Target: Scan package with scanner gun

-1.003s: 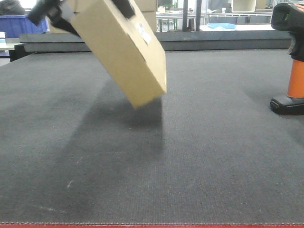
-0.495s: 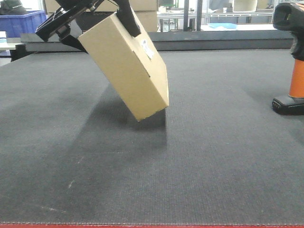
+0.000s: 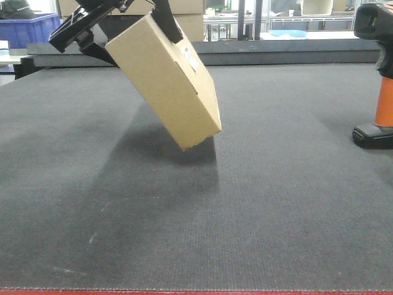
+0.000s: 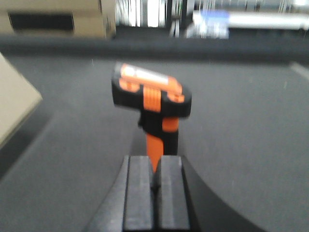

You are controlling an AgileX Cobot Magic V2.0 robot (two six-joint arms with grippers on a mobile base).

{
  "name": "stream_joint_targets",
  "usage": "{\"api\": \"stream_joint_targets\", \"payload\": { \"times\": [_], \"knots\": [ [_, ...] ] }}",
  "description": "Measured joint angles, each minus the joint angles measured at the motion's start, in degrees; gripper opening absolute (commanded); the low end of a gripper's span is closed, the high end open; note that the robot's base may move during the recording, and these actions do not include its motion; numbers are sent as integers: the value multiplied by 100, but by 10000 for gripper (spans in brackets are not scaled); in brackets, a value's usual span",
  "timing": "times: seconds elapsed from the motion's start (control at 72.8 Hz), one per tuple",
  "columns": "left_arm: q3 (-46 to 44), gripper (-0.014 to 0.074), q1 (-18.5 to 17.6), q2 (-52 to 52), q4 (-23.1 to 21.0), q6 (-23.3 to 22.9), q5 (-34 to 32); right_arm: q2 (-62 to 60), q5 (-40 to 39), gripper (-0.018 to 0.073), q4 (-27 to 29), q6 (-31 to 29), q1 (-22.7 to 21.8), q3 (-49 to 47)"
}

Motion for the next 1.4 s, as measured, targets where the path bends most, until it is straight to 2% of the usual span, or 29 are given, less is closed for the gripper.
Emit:
{"api": "stream_joint_targets", "payload": {
  "times": [0.124,0.467,0.632,0.893,1.003,1.223,1.319,1.402],
  "knots": [
    [0,-111,0,0,11,0,-13,1097,-314,-169,0,0,0,-168],
    [0,-111,0,0,153,-10,-35,3261,-2185,-169,30,0,0,-189],
    [0,-111,0,0,163,-10,-35,4280,-3366,-169,53,34,0,-189],
    [0,-111,0,0,163,-10,-35,5695,-5873,-169,-7,1229,0,-118],
    [0,-111,0,0,163,-10,-24,5894,-6282,-169,-92,1338,0,-118],
    [0,-111,0,0,176,-10,-24,5974,-6434,-167,-146,1373,0,-118],
    [0,-111,0,0,176,-10,-24,5979,-6446,-65,-146,1383,0,-118],
    [0,-111,0,0,176,-10,-24,5979,-6446,131,-146,1383,0,-118]
  ]
}}
